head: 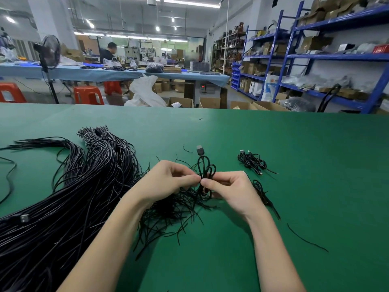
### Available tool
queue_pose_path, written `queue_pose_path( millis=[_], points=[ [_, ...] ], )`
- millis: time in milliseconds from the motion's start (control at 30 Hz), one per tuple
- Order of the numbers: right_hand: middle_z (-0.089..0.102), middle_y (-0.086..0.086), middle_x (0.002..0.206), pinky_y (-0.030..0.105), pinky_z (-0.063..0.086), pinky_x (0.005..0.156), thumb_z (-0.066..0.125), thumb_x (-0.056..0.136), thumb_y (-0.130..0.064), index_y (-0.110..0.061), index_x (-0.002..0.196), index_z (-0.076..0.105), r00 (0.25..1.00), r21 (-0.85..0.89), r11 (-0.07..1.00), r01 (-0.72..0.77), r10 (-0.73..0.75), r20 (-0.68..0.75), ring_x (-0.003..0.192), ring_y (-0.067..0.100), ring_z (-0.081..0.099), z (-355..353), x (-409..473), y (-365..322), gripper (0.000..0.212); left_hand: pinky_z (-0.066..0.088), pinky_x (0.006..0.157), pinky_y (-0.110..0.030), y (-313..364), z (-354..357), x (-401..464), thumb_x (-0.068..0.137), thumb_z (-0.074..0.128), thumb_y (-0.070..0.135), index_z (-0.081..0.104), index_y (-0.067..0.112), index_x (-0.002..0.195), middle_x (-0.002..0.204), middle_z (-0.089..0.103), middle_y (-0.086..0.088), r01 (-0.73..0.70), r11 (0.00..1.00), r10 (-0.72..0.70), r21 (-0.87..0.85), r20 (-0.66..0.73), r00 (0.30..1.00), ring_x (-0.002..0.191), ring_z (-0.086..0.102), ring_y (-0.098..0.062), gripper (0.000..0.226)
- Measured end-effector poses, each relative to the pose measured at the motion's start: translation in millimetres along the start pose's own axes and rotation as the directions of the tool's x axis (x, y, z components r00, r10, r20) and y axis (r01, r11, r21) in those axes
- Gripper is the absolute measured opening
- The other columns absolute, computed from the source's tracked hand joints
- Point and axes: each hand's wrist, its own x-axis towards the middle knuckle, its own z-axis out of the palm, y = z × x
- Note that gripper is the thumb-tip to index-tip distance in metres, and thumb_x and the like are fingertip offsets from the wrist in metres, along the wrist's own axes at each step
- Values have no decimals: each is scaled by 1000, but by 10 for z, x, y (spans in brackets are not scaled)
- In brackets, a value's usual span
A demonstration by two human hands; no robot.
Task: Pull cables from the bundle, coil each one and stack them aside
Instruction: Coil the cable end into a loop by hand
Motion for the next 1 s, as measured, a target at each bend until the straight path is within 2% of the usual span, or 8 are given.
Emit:
queue_pose_path(
  millis=[133, 233, 300, 400, 500, 633, 767, 1000],
  points=[
    [79, -11, 89, 29, 58, 87, 84, 81, -16, -24, 91, 83, 971, -312, 924, 222, -240, -17, 91, 12, 75, 37, 25, 11, 13, 41, 48, -13, -55, 8, 40, 73, 79, 17, 76, 6, 82, 70, 64, -2, 379, 795, -297, -473, 241, 924, 55, 50, -6, 14],
    [78, -16, 88, 24, 58, 83, 83, 82, -16, -28, 89, 82, 930, -372, 863, 342, -369, -2, 88, 7, 73, 69, 33, -32, 15, 41, 42, -12, -104, 47, 40, 77, 70, 5, 69, -1, 83, 69, 57, -4, 537, 426, -313, -728, 439, 842, 53, 50, -9, 8],
    [78, -14, 87, 23, 58, 80, 83, 82, -17, -30, 90, 81, 943, -341, 893, 293, -329, -52, 86, 7, 74, 54, 43, -73, 15, 43, 42, -13, -83, 101, 31, 78, 71, 3, 68, -1, 82, 70, 58, -6, 516, 302, -266, -802, 449, 853, 53, 51, -11, 6],
    [80, -2, 89, 23, 59, 65, 80, 84, -13, -21, 90, 82, 990, -6, 996, 85, -85, -113, 79, 8, 73, 50, 36, -115, 10, 45, 48, -13, -6, 124, 46, 80, 77, 18, 75, 6, 91, 80, 69, -3, 253, 690, -187, -678, 169, 968, 61, 57, -8, 17],
    [77, -1, 83, 19, 53, 55, 80, 83, -15, -12, 84, 81, 984, 276, 957, -94, 132, -122, 67, 3, 67, 57, 25, -109, 3, 48, 63, -15, 25, 78, 23, 88, 76, 27, 78, 23, 98, 92, 77, 5, -125, 977, 96, -173, -167, 981, 71, 64, -4, 11],
    [75, 4, 84, 20, 52, 54, 83, 74, -23, -12, 85, 82, 974, 345, 921, -180, 215, -66, 68, 8, 63, 44, 45, -83, 16, 44, 61, -9, 4, 76, -19, 87, 78, 25, 81, 29, 98, 83, 74, 24, -354, 921, 382, 161, -207, 901, 65, 61, 6, 12],
    [75, 1, 85, 19, 53, 57, 84, 71, -27, -15, 84, 82, 982, 278, 946, -169, 185, -32, 72, 7, 65, 18, 53, -58, 18, 49, 64, -19, 12, 111, 0, 86, 79, 23, 82, 26, 95, 86, 76, 17, -426, 839, 501, 338, -173, 848, 77, 68, -3, 9],
    [76, 4, 83, 17, 45, 51, 83, 78, -18, -17, 91, 84, 995, 132, 991, -25, 38, -97, 62, 5, 56, 31, 36, -15, 13, 42, 59, -12, 57, 87, 0, 88, 76, 25, 81, 25, 87, 76, 73, 17, -344, 857, 425, 383, -148, 893, 59, 59, 1, 5]
  ],
)
